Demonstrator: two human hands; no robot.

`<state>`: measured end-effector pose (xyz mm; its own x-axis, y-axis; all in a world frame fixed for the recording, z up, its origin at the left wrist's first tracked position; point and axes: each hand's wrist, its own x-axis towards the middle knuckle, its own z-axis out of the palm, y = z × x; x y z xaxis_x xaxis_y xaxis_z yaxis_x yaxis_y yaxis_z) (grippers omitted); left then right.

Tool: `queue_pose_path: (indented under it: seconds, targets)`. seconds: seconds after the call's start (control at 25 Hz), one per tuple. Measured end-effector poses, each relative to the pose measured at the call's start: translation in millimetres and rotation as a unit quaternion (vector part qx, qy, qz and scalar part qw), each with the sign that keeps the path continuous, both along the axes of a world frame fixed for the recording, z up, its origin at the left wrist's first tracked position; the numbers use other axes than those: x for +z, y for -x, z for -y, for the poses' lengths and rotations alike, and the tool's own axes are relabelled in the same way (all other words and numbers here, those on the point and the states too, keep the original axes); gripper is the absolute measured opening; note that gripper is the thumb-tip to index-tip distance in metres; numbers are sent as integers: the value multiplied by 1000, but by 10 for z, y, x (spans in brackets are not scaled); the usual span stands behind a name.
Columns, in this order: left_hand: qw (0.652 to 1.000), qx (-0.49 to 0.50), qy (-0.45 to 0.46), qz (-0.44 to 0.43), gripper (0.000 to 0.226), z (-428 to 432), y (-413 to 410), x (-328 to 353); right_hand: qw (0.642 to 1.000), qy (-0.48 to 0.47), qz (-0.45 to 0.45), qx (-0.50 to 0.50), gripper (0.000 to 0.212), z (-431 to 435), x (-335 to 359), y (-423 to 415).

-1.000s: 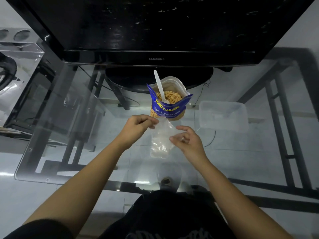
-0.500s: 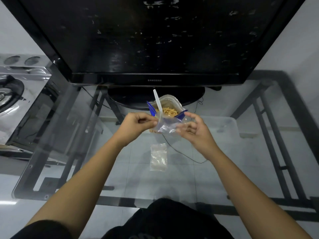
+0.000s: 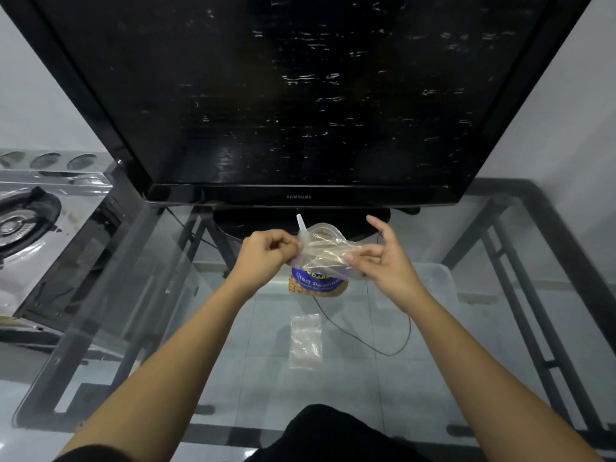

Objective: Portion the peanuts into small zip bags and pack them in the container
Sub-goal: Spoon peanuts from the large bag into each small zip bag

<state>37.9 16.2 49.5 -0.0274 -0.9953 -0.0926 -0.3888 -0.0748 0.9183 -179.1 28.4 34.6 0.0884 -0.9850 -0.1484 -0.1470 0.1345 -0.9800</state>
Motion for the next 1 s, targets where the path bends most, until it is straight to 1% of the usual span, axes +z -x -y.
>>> queue_pose_path:
  seconds: [0.16, 0.24, 0.28, 0.36, 0.44, 0.48, 0.52, 0.6, 0.68, 0.84, 0.92, 1.0]
  targets:
    - [1000, -5, 2, 4, 21, 42, -3, 11, 999, 18, -23, -31, 71, 64, -18, -31]
    - [1000, -10, 7, -3, 21, 80, 21, 11, 994, 60, -83, -51, 67, 99, -13, -73]
    - [1000, -9, 7, -7, 21, 104, 35, 12, 984, 101, -137, -44, 67, 103, 2, -90]
    - [1000, -11, -2, -12, 18, 133, 71, 28, 946, 194, -259, 24, 79, 93, 42, -129]
    - [999, -33, -17, -20, 16, 141, 109, 33, 906, 229, -342, 101, 93, 86, 85, -195]
    - [998, -45, -22, -24, 16, 149, 123, 28, 896, 228, -362, 115, 96, 96, 90, -225]
    - [998, -54, -24, -27, 16, 160, 131, 17, 894, 228, -369, 113, 95, 112, 80, -242]
    - [997, -57, -29, -38, 13, 186, 137, -14, 894, 239, -369, 94, 84, 144, 34, -243]
    - [997, -53, -38, -50, 13, 211, 140, -45, 895, 254, -357, 84, 71, 157, -15, -228]
    - [995, -60, -61, -48, 14, 245, 150, -126, 900, 278, -327, 73, 56, 165, -81, -203]
    - [994, -64, -70, -49, 13, 260, 159, -171, 905, 271, -319, 77, 59, 174, -114, -189]
    - [994, -65, -71, -53, 13, 277, 176, -198, 909, 248, -322, 90, 71, 184, -138, -179]
